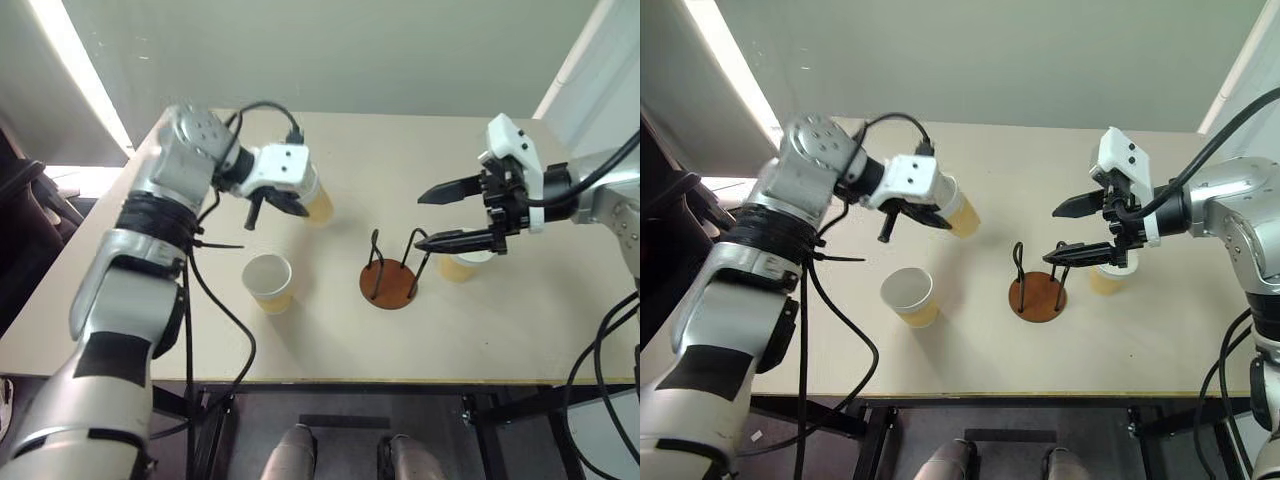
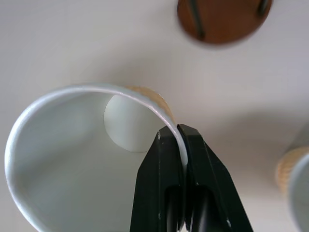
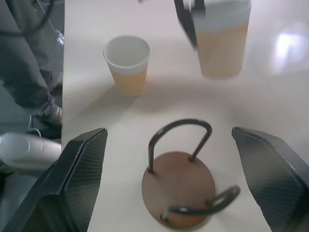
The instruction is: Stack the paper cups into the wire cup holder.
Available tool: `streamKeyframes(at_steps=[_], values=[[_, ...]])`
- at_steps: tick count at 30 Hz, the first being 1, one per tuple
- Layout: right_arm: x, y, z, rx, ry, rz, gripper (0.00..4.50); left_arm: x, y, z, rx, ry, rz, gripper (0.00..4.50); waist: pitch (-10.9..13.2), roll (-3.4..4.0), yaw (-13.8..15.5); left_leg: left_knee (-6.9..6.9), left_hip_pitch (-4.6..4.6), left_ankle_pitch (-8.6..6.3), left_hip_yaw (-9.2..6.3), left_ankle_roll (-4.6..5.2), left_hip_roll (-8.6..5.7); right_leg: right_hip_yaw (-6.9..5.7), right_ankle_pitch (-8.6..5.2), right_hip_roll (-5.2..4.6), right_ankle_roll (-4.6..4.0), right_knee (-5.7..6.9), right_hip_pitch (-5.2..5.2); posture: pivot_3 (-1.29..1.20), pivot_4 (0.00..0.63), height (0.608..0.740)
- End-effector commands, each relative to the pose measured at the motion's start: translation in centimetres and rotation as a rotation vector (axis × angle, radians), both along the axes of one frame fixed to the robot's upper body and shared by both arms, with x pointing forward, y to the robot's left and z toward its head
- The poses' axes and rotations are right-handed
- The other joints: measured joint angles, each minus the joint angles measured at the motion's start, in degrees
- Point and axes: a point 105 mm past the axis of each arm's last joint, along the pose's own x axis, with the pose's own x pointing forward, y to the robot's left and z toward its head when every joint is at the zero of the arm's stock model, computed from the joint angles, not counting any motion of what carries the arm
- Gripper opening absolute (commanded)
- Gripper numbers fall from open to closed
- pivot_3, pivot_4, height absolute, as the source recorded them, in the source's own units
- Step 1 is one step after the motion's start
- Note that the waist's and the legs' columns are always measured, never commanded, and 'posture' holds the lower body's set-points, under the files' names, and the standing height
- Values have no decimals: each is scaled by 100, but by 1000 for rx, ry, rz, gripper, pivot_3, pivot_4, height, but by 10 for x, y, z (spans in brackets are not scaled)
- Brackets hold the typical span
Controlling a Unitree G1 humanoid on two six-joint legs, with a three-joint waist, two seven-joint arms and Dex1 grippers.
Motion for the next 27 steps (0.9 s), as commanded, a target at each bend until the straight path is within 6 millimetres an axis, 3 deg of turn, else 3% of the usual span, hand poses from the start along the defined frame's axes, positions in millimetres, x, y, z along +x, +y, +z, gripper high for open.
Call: streamKeyframes(at_steps=[1,7,11,18,27], values=[[-8,-5,7,-20,-59,2,4295,-22,-13,42,-35,-47,-96,53,0,0,1,3,0,0,0,0,1,0,1,-2,2,-3,0,0,150,740],[-14,-13,-7,-80,-60,-37,4295,-38,-30,69,-40,-59,-173,53,0,0,9,10,-5,-12,2,18,5,6,14,-6,25,-20,1,0,150,740],[-14,-19,-7,-87,-74,-76,4295,-45,-42,73,-48,-40,-231,53,0,1,14,33,-11,-19,-6,30,6,14,23,-8,40,-25,2,0,150,740],[-15,-34,0,-101,-109,-162,4295,-61,-72,58,-23,67,-361,53,0,1,26,54,-10,-35,15,59,0,80,51,-6,90,-50,7,0,150,740],[-16,-51,9,-110,-151,-254,4295,-63,-76,37,51,124,-401,53,1,3,16,105,-9,-65,100,94,-13,160,41,-24,151,-59,7,0,150,740]])
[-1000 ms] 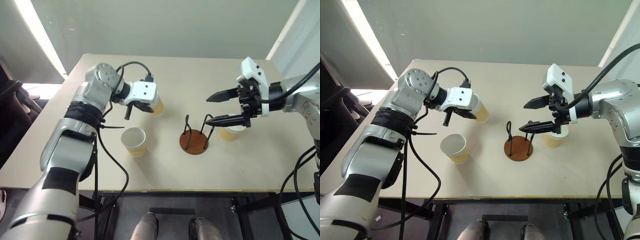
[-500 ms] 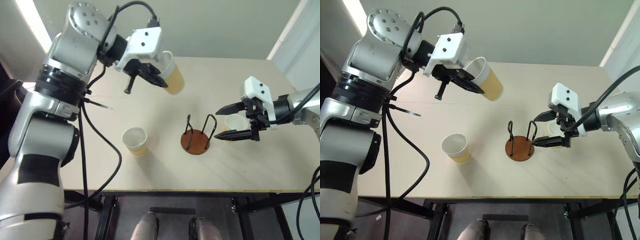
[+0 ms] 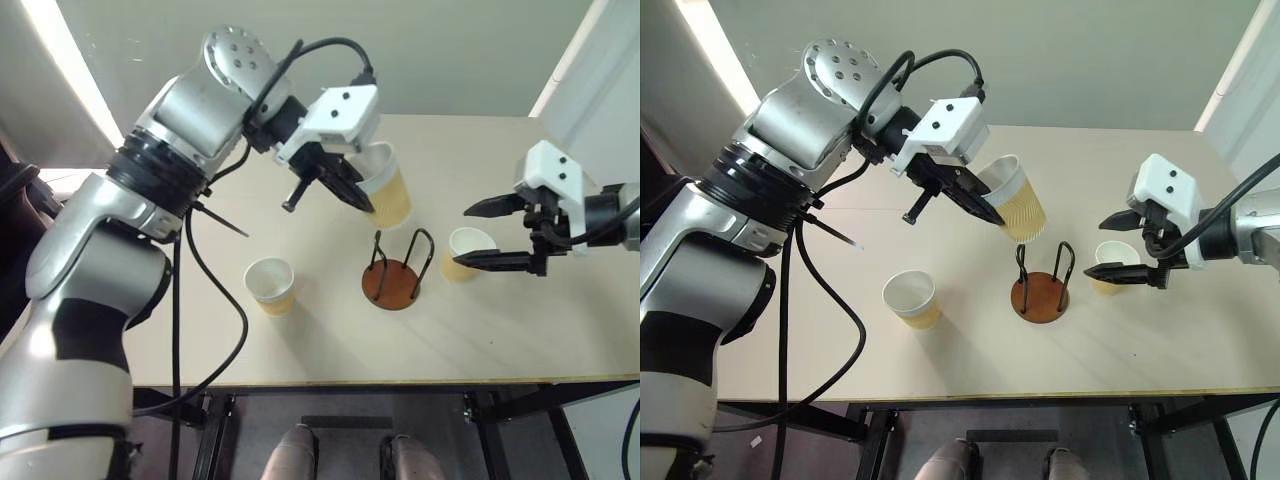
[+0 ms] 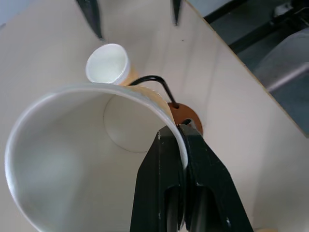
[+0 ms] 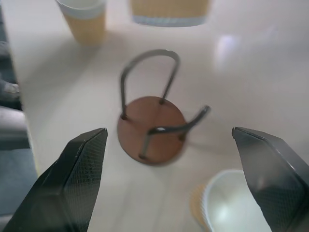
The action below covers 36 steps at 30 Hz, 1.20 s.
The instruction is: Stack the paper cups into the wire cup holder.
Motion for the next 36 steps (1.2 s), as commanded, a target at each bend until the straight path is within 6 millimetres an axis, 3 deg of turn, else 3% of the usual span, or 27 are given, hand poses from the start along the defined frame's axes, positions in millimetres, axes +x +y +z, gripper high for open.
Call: streamKeyframes(at_steps=[1,13,29,36], values=[[-5,-5,14,-1,-61,-23,4295,-6,-2,5,37,-34,-55,53,0,0,0,2,1,-1,8,-2,-2,-2,-2,2,2,1,0,0,150,740],[-10,-3,10,16,-58,-50,4295,0,-25,6,34,-67,-105,53,1,1,22,45,-13,-22,37,4,-12,9,-14,-22,39,0,1,0,150,740],[-10,-3,5,33,-61,-72,4295,5,-27,-31,155,-89,-151,53,1,4,13,85,-4,-72,144,58,-24,98,-31,-41,111,2,3,0,150,740],[-11,-5,5,33,-61,-80,4295,5,-36,-29,132,-100,-165,53,1,3,9,99,-2,-92,182,89,-26,134,-26,-51,138,-8,2,0,150,740]])
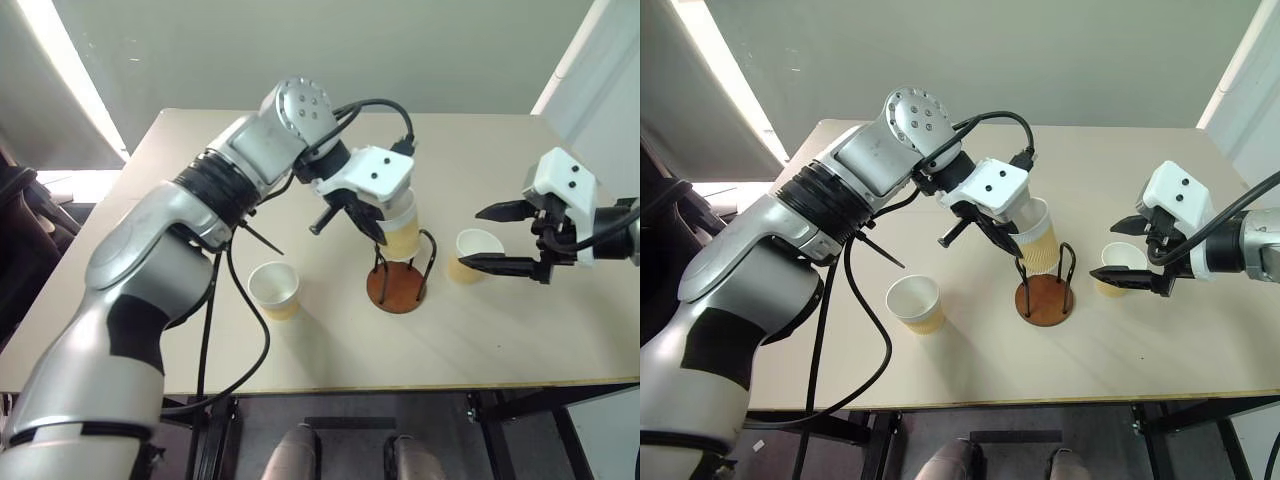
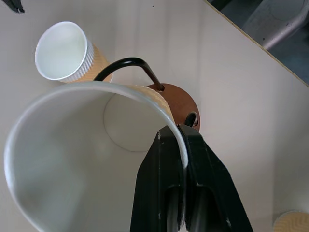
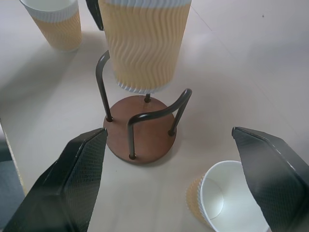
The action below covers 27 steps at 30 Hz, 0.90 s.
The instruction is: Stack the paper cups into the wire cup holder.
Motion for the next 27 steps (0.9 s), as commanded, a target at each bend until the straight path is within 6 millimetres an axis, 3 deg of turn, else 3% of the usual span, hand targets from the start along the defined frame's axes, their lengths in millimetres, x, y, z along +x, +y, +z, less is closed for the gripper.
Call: streamKeyframes(at_steps=[1,6,9,20,24,27], values=[[-4,-2,15,3,-64,-3,4295,-3,-3,11,-7,-26,-38,53,0,0,0,1,0,-1,0,1,0,2,0,-2,0,-1,0,0,150,740],[-4,-2,15,3,-63,-4,4295,0,-5,4,3,-35,-42,53,0,0,-5,0,2,-4,7,2,4,3,0,0,2,-1,-1,0,150,740],[-4,-2,14,1,-61,-4,4295,1,-7,1,10,-47,-43,631,0,0,1,3,1,-4,7,3,2,3,0,-1,3,-1,0,0,150,740],[6,-5,7,-59,-102,-10,4295,6,-10,19,-85,-60,-4,4440,0,0,-3,7,2,-8,14,8,2,4,0,0,7,1,-2,0,150,740],[12,-7,-9,-162,-95,5,4295,7,-7,40,-204,-31,50,4478,0,0,-9,9,2,-10,14,12,2,5,0,-1,8,2,-2,0,150,740],[17,-8,-22,-247,-83,50,4295,3,7,50,-273,29,86,4478,0,0,-21,8,2,-11,14,13,3,5,0,-1,9,2,-4,0,150,740]])
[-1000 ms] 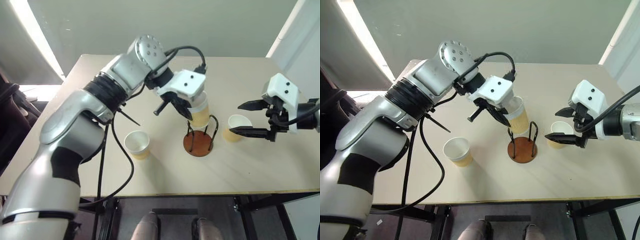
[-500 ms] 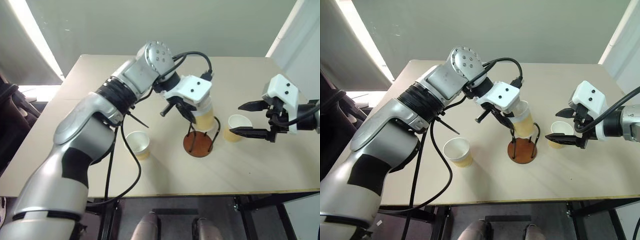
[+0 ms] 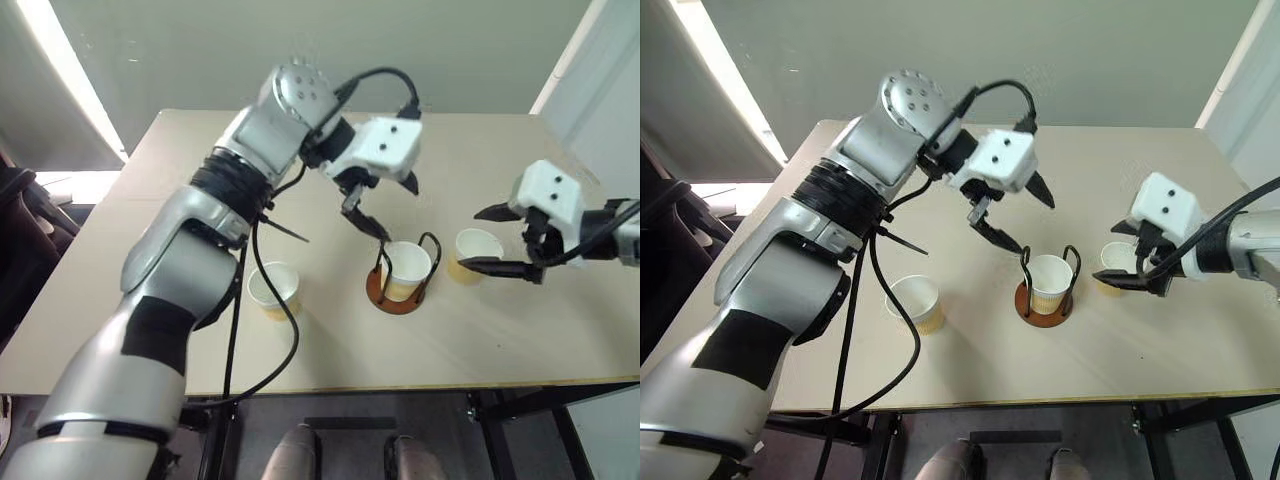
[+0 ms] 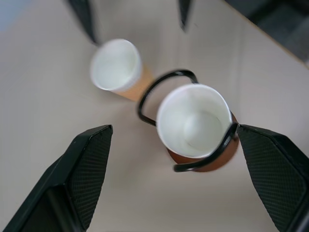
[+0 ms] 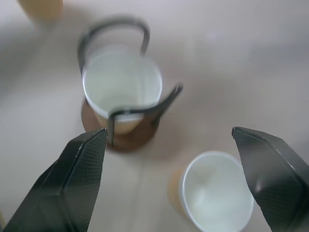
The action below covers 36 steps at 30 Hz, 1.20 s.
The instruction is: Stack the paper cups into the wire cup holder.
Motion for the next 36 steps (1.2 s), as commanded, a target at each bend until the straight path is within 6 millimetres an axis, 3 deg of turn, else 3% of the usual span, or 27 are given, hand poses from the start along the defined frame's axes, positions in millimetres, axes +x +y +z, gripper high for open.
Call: streamKeyframes(at_steps=[1,5,9,16,21,24,34,36], values=[[5,-4,-5,-113,-29,40,4295,-11,14,21,-96,57,2,4478,0,1,-16,-1,0,0,1,0,0,0,0,0,1,0,-2,0,150,740],[19,-4,-10,-178,-42,73,4295,-18,32,25,-159,104,44,4478,-1,2,-62,1,1,-1,3,1,1,1,-2,1,3,1,-5,0,150,740],[36,-17,-21,-283,-31,69,4295,-28,60,19,-181,116,115,4478,-2,3,-126,3,8,0,3,1,4,1,-1,1,2,5,-6,0,150,740],[48,-29,-33,-362,7,96,4295,-34,84,21,-244,102,241,4478,-2,3,-131,16,5,2,-4,-1,5,-1,4,1,-12,9,-6,0,150,740],[54,-28,-39,-388,18,127,4295,-35,97,20,-262,90,313,4478,-2,4,-171,16,16,1,-3,3,10,-1,12,1,-32,15,-3,0,150,740],[59,-27,-43,-406,20,140,3723,-35,102,17,-262,87,342,4500,-2,4,-182,8,20,3,-4,12,14,-5,17,2,-46,18,-3,0,150,740],[64,-19,-48,-440,20,194,161,-34,111,12,-252,75,387,4500,-2,4,-190,-7,24,6,-8,15,15,-8,19,2,-70,16,-5,0,150,740],[64,-19,-43,-436,12,198,37,-33,114,12,-249,70,396,4500,-2,5,-191,-8,23,6,-8,15,15,-8,18,2,-71,15,-5,0,150,740]])
